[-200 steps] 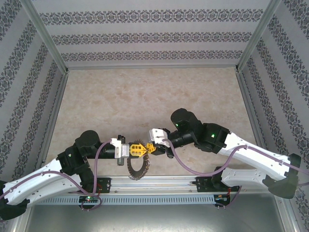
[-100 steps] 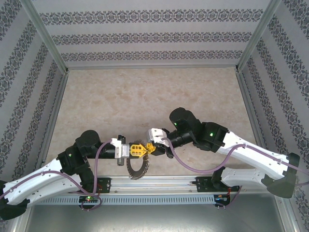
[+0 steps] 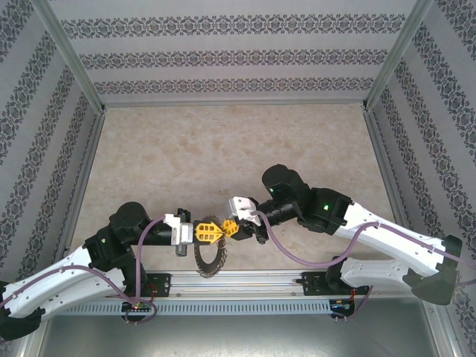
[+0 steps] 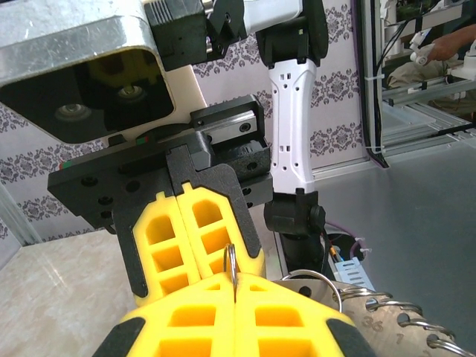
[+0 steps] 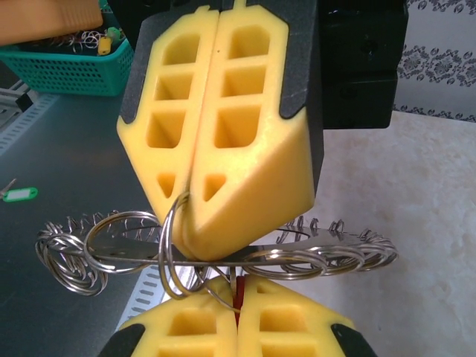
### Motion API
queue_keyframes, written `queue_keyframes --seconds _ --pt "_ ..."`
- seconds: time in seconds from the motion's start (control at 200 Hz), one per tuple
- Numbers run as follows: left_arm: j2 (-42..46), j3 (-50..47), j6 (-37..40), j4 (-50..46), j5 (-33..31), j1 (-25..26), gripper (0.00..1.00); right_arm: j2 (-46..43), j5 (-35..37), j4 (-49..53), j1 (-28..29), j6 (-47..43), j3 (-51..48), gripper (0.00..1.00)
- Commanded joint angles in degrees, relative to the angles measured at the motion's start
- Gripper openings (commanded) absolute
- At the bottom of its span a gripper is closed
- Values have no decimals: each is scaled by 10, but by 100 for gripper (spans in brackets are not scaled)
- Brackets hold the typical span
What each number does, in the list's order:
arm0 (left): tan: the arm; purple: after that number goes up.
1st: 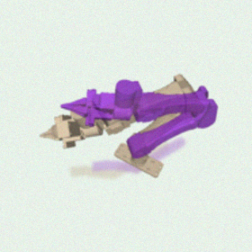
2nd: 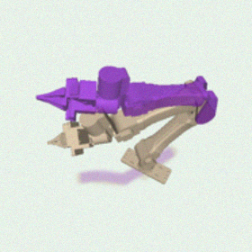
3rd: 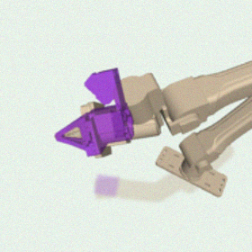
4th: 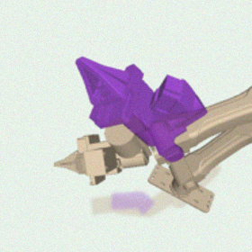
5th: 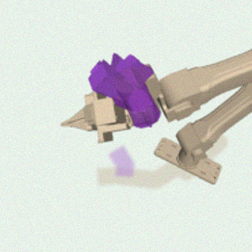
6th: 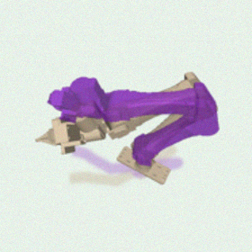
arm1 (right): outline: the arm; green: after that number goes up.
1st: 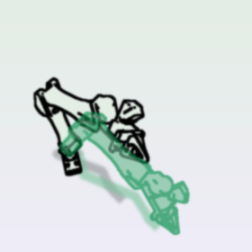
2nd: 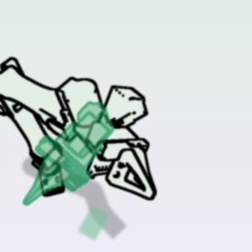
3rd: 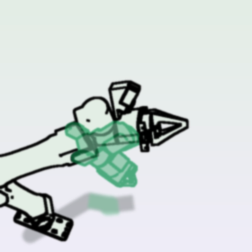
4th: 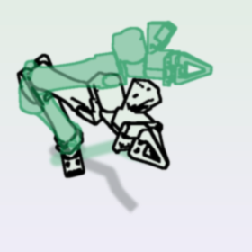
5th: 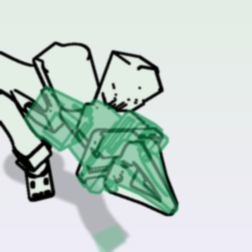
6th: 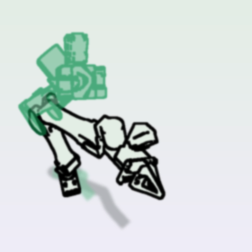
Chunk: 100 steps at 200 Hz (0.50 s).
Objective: Put the keys on the keyring
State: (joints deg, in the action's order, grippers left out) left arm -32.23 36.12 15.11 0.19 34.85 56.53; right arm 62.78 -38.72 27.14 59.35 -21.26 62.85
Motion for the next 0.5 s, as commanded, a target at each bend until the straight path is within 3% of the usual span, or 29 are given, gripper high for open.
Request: queue_keyframes --seconds 0.0,0.495 --pt "12 6 -18 88 57 5 0 7 18 -25 -8 9 10 0" --pt "19 8 -13 73 57 6 0 1 10 -22 -7 7 8 0"
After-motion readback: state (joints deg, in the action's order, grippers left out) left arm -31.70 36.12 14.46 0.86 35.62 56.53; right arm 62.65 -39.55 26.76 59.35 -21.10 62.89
